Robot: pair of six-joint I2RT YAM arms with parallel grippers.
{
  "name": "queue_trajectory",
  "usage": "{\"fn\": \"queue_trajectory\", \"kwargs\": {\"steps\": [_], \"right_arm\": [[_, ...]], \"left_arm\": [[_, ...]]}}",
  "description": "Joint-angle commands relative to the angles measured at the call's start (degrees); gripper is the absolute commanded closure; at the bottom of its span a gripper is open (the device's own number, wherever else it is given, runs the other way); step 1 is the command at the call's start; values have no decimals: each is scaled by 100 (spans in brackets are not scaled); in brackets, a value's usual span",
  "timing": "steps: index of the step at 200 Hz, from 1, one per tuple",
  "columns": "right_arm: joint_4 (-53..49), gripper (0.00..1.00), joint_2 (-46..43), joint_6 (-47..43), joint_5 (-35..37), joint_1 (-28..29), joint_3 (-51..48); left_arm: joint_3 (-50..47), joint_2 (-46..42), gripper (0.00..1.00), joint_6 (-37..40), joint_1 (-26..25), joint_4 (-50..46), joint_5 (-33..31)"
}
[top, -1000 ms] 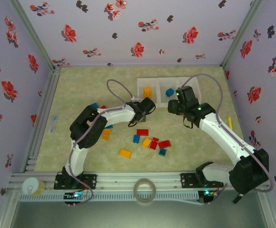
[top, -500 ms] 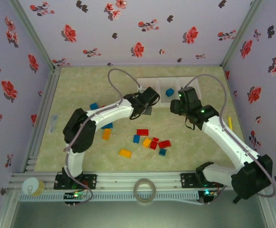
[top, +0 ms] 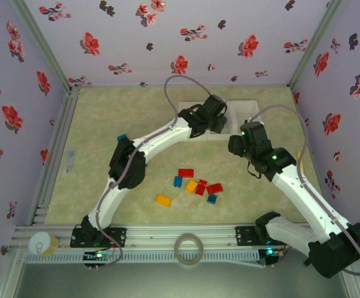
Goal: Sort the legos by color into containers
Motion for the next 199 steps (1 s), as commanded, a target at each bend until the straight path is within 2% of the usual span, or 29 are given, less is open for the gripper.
{"fn": "queue_trajectory", "kwargs": {"steps": [1, 54, 64, 76, 104, 141, 199], "right_arm": [[-184, 41, -251, 182, 76, 13, -163], [-325, 42, -579, 370, -103, 48, -433], [-347, 42, -617, 399, -144, 48, -471], [-352, 42, -647, 418, -188, 66, -501], [-327, 42, -630, 425, -191, 83, -549], [-279, 42, -529, 372, -190, 92, -555], [16, 41, -213, 240, -358, 108, -581]], "left_arm": [[547, 468, 64, 175, 127, 428, 433], [1447, 1392, 61, -324, 447, 1135, 569], [1596, 1521, 53, -380, 505, 1227, 764], [1882, 1696, 39, -394, 559, 1162, 904], [2096, 1745, 33, -263, 586, 1026, 908], [1148, 871, 31, -98, 584, 951, 739], [-1207, -1375, 30, 209, 602, 633, 284]]}}
